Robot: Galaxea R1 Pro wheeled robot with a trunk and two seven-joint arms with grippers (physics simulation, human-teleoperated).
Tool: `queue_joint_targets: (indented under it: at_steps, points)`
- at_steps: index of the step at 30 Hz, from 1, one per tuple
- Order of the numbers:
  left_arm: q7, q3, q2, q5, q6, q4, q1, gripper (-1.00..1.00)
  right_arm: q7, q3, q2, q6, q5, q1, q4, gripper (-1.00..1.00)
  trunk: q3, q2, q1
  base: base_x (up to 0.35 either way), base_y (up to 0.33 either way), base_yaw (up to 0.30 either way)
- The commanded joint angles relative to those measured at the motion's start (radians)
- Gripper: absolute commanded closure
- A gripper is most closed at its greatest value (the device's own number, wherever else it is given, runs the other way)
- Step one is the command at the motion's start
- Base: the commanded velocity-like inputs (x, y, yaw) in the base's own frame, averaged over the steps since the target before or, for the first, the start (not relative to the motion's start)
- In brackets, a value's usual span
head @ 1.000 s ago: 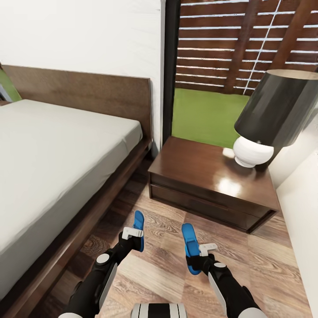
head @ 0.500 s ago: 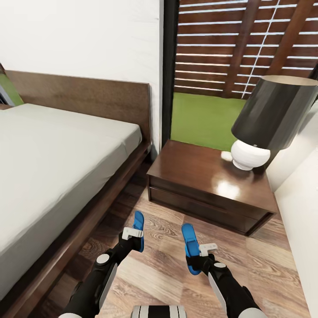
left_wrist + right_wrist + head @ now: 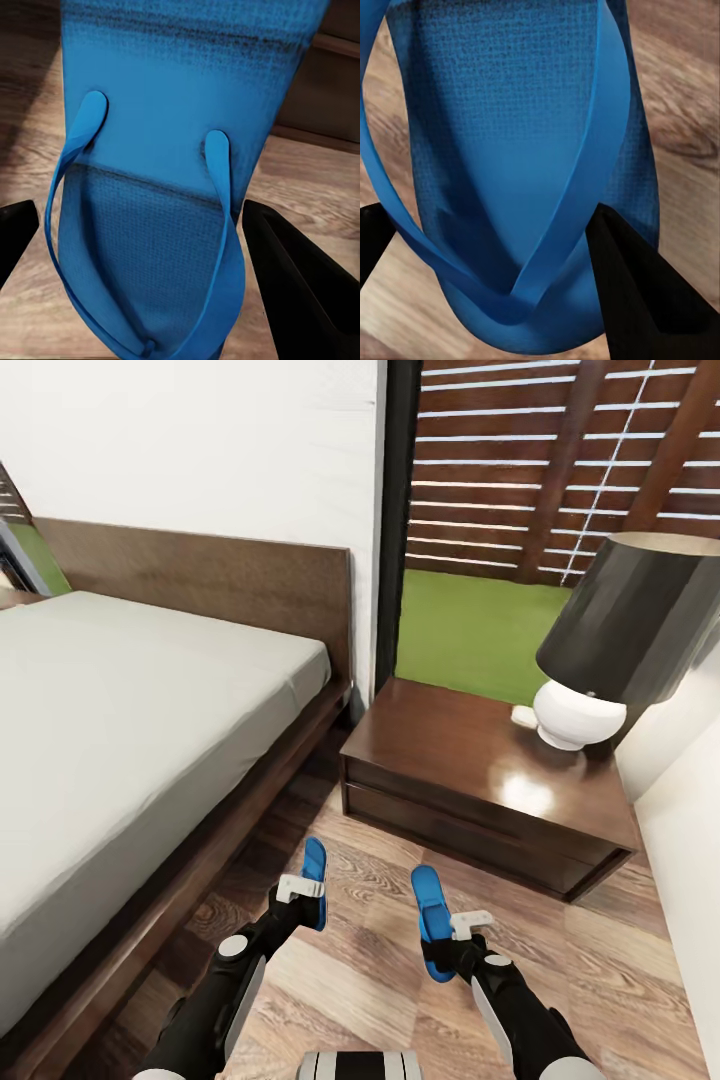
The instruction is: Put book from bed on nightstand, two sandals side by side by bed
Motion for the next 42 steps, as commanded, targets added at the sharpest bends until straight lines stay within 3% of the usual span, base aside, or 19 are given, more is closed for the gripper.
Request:
queue_joint_targets:
  at_steps: [1, 17, 42]
  points:
    - [-0.004, 0.002, -0.001, -0.011, 0.003, -0.002, 0.0, 1.0, 0.003, -0.001, 0.0, 0.007, 0.007, 0.0, -0.003, 1.0, -0.001, 0.0, 0.0, 0.0, 0.0, 0.263]
    - [-0.004, 0.002, -0.002, -0.011, 0.003, -0.001, 0.0, 1.0, -0.001, -0.001, 0.001, 0.007, 0.007, 0.0, -0.002, 1.0, -0.001, 0.0, 0.0, -0.096, -0.116, 0.08]
    - [-0.004, 0.003, 0.0, -0.011, 0.003, 0.0, 0.001, 1.0, 0.003, -0.004, -0.003, 0.005, 0.006, 0.004, 0.0, 1.0, -0.001, 0.0, 0.0, -0.004, -0.005, 0.02]
